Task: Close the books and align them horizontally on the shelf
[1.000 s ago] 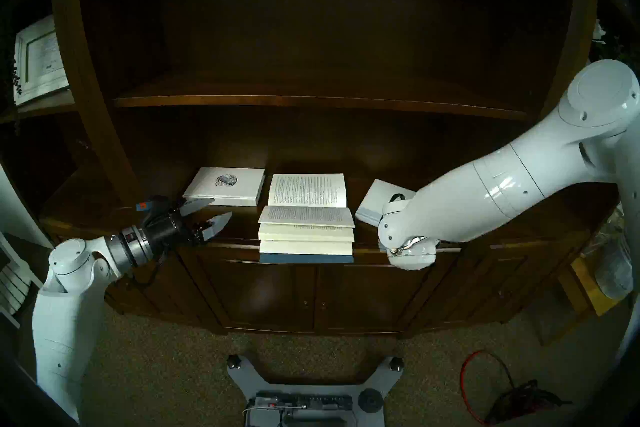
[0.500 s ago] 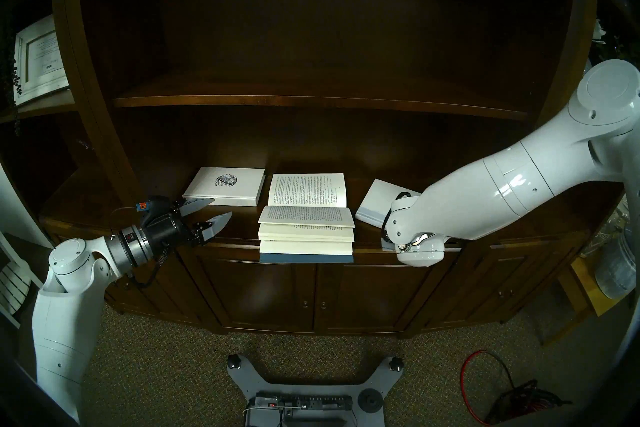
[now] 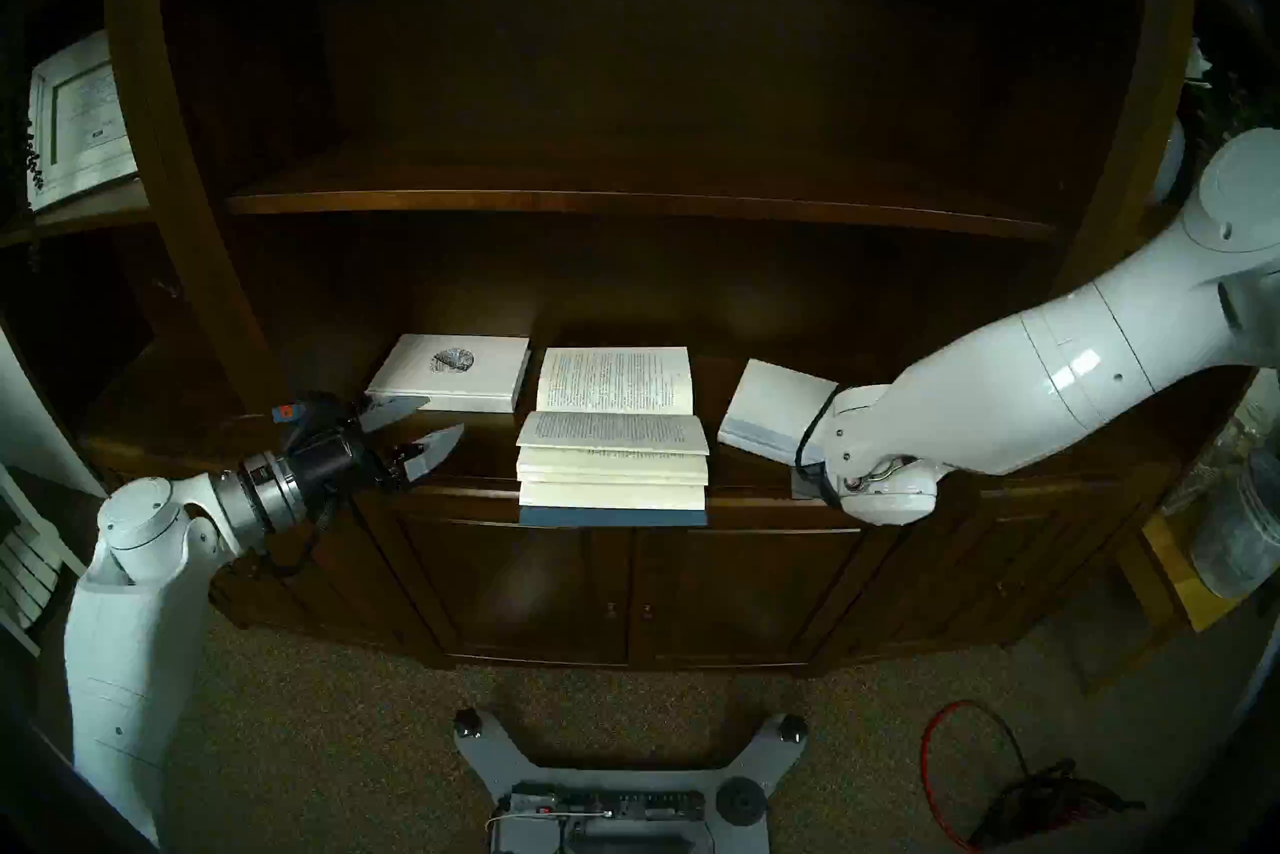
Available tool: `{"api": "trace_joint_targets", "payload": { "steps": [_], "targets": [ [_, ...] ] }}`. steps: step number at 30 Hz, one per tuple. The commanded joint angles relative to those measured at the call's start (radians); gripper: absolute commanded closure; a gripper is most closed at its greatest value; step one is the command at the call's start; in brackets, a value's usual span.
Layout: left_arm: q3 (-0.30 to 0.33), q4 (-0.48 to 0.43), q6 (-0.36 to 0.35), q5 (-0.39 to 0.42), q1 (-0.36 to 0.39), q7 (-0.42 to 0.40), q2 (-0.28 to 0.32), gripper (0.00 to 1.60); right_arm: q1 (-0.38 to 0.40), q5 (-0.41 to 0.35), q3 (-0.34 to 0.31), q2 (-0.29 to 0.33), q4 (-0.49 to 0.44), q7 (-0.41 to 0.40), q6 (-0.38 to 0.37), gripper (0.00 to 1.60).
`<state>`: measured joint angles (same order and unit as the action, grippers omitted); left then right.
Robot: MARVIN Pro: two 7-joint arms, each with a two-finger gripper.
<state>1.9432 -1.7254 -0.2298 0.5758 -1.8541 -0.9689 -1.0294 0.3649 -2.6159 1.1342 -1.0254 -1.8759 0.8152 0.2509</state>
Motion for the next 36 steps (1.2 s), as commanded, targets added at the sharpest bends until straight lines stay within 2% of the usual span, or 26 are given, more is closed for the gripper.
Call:
{"api": "trace_joint_targets", "payload": {
  "steps": [1, 11, 21, 36],
  "targets": [
    [0.01, -0.019, 0.005, 0.009, 0.019, 0.001, 0.001, 0.0, 0.074, 0.039, 0.036, 0.065, 0.093, -0.028, 0.021, 0.0],
    [0.01, -0.019, 0.005, 0.009, 0.019, 0.0, 0.002, 0.0, 0.136, 0.043, 0.056, 0.1, 0.085, -0.113, 0.007, 0.0],
    [0.01, -0.019, 0.005, 0.009, 0.019, 0.0, 0.002, 0.0, 0.174, 0.05, 0.077, 0.119, 0.072, -0.154, -0.002, 0.0],
    [0.01, -0.019, 0.005, 0.009, 0.019, 0.0, 0.002, 0.0, 0.193, 0.057, 0.072, 0.134, 0.068, -0.217, -0.017, 0.0]
  ]
}}
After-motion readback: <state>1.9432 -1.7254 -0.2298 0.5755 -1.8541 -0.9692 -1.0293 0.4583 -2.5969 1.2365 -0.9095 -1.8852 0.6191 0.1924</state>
